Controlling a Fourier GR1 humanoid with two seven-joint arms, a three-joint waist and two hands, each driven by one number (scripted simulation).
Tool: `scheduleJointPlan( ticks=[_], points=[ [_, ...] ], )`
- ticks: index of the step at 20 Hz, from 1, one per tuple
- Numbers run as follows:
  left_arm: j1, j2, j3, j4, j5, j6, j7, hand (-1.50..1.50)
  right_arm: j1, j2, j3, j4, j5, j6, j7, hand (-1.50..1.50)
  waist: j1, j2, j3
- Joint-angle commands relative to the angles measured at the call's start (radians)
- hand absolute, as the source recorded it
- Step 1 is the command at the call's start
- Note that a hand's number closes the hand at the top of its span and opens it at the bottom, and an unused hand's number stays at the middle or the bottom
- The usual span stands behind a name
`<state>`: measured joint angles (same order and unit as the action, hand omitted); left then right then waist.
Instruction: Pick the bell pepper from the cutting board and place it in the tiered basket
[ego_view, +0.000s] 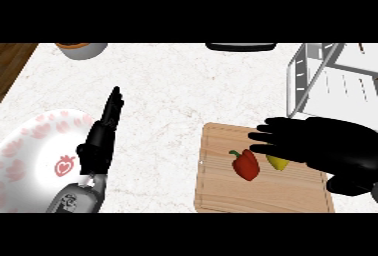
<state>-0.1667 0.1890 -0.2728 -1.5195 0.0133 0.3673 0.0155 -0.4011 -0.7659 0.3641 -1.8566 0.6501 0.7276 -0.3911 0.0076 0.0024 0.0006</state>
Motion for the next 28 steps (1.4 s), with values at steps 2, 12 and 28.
scheduleJointPlan(
  ticks=[2, 12, 28],
  points=[
    [0.001, 0.006, 0.032, -0.004, -0.012, -0.015, 0.007, 0.0, 0.019, -0.068, -0.014, -0.014, 0.032, -0.003, -0.182, -1.5, -0.008, -0.003, 0.0],
    [0.041, -0.027, 0.054, -0.016, -0.051, -0.047, -0.004, 0.0, -0.004, 0.053, 0.016, 0.117, 0.223, -0.147, -0.23, -1.5, -0.004, -0.002, -0.001],
    [0.016, -0.063, 0.111, 0.034, -0.063, -0.107, -0.03, 0.0, -0.018, 0.169, 0.047, 0.348, 0.331, -0.199, -0.315, -1.5, -0.003, -0.001, -0.001]
  ],
)
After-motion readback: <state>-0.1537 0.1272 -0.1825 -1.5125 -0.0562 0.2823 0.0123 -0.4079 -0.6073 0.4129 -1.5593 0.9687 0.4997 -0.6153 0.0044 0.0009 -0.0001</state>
